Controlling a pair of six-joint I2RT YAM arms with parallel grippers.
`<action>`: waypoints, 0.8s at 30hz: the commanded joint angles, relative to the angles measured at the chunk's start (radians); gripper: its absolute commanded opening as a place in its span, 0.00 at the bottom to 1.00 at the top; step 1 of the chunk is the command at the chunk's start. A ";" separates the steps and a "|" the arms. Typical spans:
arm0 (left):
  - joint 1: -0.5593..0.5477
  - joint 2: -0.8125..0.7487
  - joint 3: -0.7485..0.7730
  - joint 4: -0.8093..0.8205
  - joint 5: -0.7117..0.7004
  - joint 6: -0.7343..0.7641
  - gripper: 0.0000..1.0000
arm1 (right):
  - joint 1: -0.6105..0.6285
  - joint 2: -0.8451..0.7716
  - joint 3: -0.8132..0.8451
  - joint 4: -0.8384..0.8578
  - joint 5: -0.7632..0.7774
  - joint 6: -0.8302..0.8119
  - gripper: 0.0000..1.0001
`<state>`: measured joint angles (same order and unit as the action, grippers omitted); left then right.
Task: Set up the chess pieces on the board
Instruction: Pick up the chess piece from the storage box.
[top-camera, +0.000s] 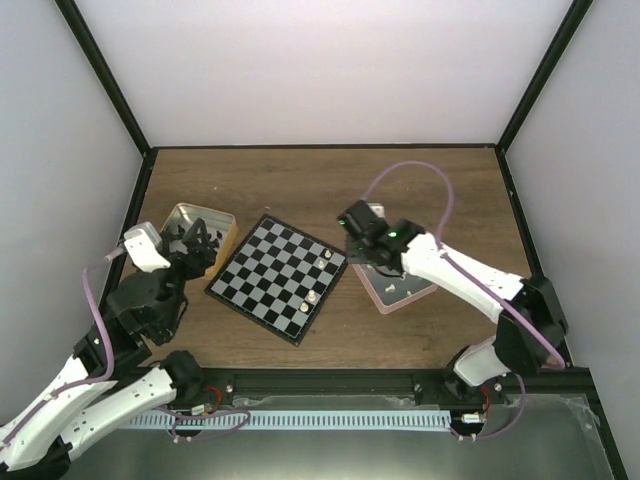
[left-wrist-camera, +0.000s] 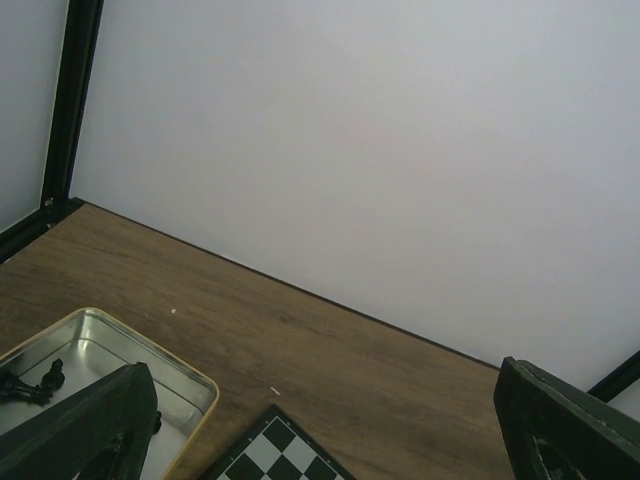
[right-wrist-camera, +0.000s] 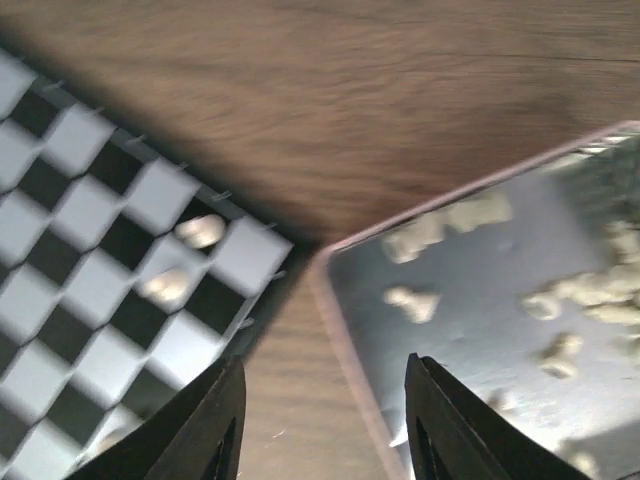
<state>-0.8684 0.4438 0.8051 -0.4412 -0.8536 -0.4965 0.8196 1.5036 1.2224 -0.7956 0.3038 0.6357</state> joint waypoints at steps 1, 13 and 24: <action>0.002 0.004 -0.018 0.029 0.026 0.023 0.95 | -0.165 -0.097 -0.168 0.194 0.000 0.072 0.47; 0.003 0.029 -0.021 0.037 0.044 0.039 0.96 | -0.418 -0.027 -0.355 0.351 -0.048 0.086 0.43; 0.003 0.049 -0.017 0.035 0.045 0.041 0.96 | -0.419 0.034 -0.389 0.391 -0.094 0.119 0.31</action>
<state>-0.8684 0.4919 0.7898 -0.4278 -0.8066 -0.4675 0.4088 1.5188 0.8467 -0.4389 0.2108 0.7296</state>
